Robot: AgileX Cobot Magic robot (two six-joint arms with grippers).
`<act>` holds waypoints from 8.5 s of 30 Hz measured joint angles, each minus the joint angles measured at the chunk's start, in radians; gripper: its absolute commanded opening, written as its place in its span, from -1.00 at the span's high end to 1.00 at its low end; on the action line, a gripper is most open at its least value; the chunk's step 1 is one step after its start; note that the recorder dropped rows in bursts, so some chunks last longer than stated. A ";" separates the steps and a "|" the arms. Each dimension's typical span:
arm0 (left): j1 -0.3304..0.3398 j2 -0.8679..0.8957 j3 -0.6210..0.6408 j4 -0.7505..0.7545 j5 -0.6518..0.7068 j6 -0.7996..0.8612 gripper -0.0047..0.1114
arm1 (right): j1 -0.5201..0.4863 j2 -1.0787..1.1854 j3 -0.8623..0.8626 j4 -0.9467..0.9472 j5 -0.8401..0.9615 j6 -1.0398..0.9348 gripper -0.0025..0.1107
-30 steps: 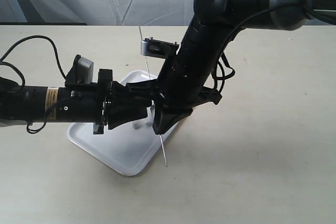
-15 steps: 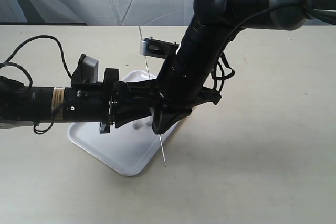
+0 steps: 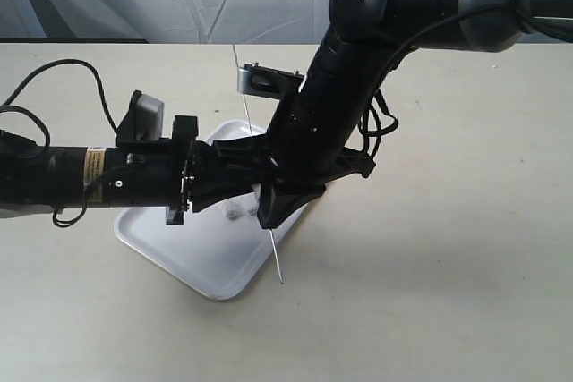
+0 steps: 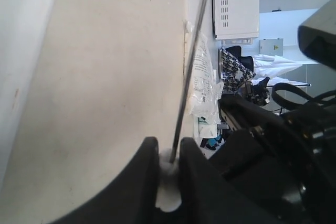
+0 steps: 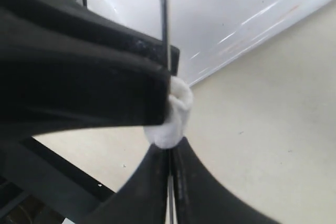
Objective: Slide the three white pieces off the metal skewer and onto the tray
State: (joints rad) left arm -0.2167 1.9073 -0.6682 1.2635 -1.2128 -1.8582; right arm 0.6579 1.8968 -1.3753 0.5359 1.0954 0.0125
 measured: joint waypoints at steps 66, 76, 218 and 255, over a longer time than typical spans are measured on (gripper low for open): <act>0.479 0.000 0.000 0.096 0.052 0.039 0.78 | 0.153 0.000 -0.001 -0.084 0.124 -0.031 0.97; 0.274 0.000 0.000 0.221 0.205 0.037 0.77 | 0.153 0.034 -0.001 -0.287 0.120 0.045 0.97; 0.285 -1.812 0.664 -1.227 1.356 1.858 0.92 | -0.688 -1.886 1.374 -1.313 -0.949 0.880 0.35; 0.281 -1.902 0.665 -1.328 1.547 1.945 0.92 | -0.688 -1.891 1.374 -0.432 -0.771 -0.159 0.35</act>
State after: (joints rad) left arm 0.0647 0.0057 -0.0028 -0.0643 0.3338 0.0868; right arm -0.0304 0.0060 -0.0012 0.1037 0.3239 -0.1465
